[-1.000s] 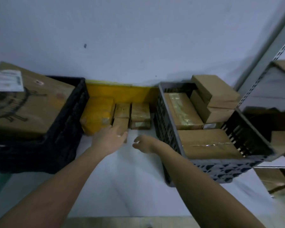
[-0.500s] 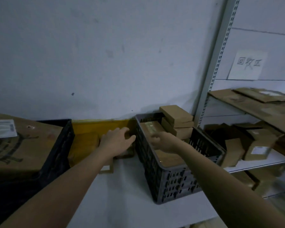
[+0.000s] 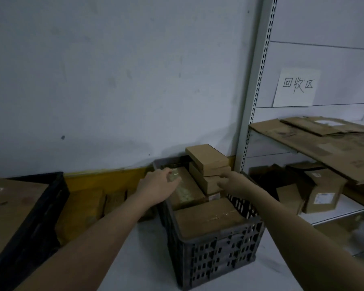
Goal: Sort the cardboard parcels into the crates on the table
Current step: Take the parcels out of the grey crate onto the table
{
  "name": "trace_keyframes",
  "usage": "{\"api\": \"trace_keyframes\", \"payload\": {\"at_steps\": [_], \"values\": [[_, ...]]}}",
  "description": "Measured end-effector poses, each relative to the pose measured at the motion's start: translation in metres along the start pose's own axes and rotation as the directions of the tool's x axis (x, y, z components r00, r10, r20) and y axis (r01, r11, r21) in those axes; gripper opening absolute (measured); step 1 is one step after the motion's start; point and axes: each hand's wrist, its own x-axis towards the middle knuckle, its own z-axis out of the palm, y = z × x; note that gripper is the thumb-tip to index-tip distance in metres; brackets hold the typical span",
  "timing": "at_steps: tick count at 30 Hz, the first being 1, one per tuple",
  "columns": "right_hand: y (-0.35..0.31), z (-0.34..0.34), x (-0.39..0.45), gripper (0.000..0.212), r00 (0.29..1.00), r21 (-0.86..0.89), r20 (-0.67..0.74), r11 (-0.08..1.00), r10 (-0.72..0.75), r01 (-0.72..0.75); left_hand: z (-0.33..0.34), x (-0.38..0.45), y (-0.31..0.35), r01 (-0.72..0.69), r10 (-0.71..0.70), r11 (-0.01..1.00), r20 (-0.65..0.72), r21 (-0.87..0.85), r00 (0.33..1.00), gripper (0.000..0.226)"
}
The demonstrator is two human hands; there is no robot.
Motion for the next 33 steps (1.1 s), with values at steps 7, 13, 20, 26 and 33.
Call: {"api": "trace_keyframes", "payload": {"at_steps": [7,13,20,26,33], "values": [[0.055,-0.040,0.085,0.052,0.990,0.008,-0.133,0.999,-0.042,0.043,0.047,0.084,0.048,0.074,-0.087,0.976,-0.056,-0.205,0.995,0.049],[0.096,-0.049,0.139,0.061,0.992,-0.028,-0.078,0.994,-0.103,0.101,0.115,0.145,0.077,0.231,-0.271,0.892,-0.051,-0.389,0.961,0.041],[0.124,-0.046,0.188,0.077,0.979,0.120,0.108,0.979,-0.176,0.163,0.149,0.187,0.086,0.392,-0.469,0.752,-0.011,-0.530,0.883,0.045],[0.133,-0.018,0.204,0.085,0.961,0.393,0.164,0.909,-0.220,0.141,0.153,0.211,0.088,0.480,-0.554,0.573,0.118,-0.664,0.824,0.050],[0.141,-0.023,0.207,0.111,0.969,0.427,0.199,0.903,-0.146,0.049,0.153,0.224,0.098,0.512,-0.560,0.424,0.228,-0.747,0.797,0.051]]}}
